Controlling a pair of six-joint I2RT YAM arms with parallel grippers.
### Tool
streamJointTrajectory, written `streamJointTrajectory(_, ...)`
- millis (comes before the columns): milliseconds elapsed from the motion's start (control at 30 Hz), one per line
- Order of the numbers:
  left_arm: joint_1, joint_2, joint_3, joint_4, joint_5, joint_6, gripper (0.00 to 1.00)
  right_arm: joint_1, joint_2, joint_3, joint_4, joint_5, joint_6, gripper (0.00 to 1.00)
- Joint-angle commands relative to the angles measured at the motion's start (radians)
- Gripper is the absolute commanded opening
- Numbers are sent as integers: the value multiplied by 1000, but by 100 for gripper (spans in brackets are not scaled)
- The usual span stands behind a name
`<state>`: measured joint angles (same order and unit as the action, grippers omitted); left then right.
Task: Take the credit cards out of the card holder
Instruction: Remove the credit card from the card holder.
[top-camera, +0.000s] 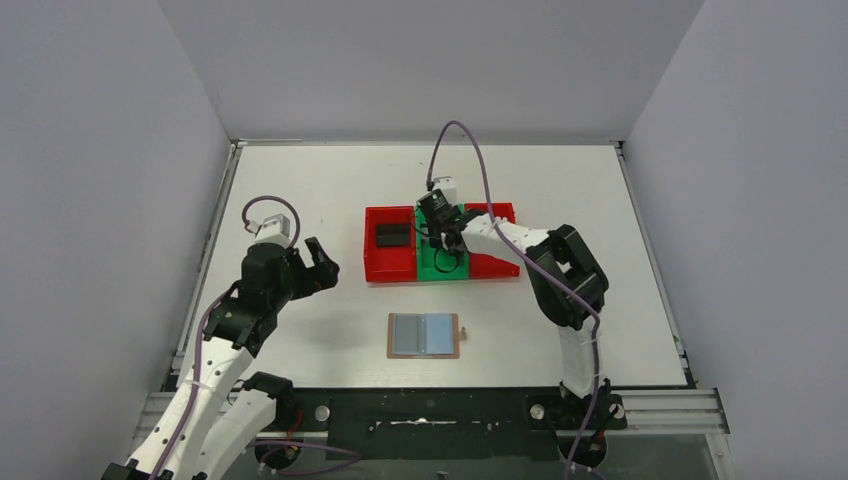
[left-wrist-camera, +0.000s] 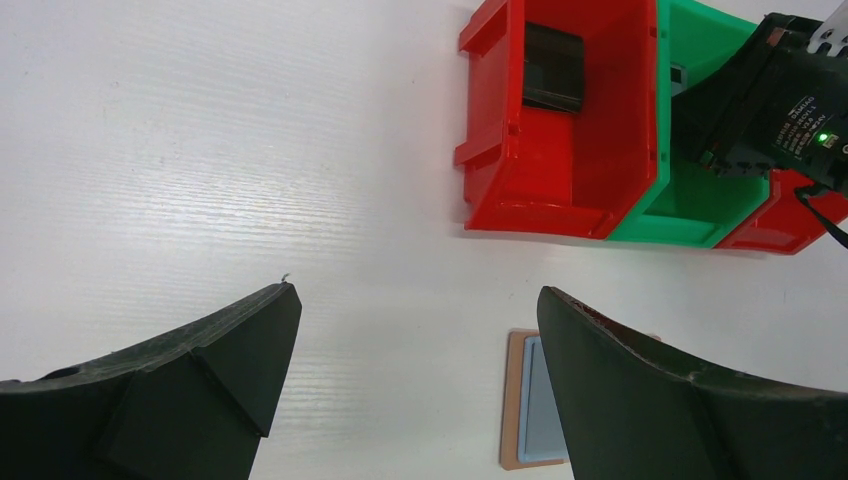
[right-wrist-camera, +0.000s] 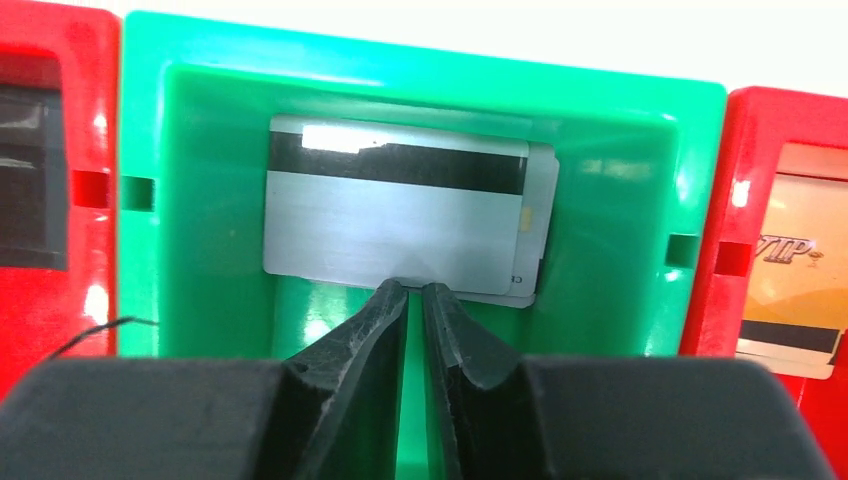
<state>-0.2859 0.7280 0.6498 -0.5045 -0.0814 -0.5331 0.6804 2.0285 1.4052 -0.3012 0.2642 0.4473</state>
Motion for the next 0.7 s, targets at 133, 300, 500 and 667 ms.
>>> streamJointTrajectory(133, 8, 1, 11, 49, 11, 22, 91, -4, -17, 45, 5, 6, 13, 16)
streamJointTrajectory(300, 9, 4, 11, 49, 8, 22, 91, 5, -157, -79, 52, -25, 18, 28)
streamJointTrajectory(500, 11, 5, 11, 47, 6, 21, 91, 58, -337, -177, 30, 11, 64, 48)
streamJointTrajectory(667, 14, 11, 11, 46, 4, 19, 91, 111, -417, -216, -10, 112, 64, 65)
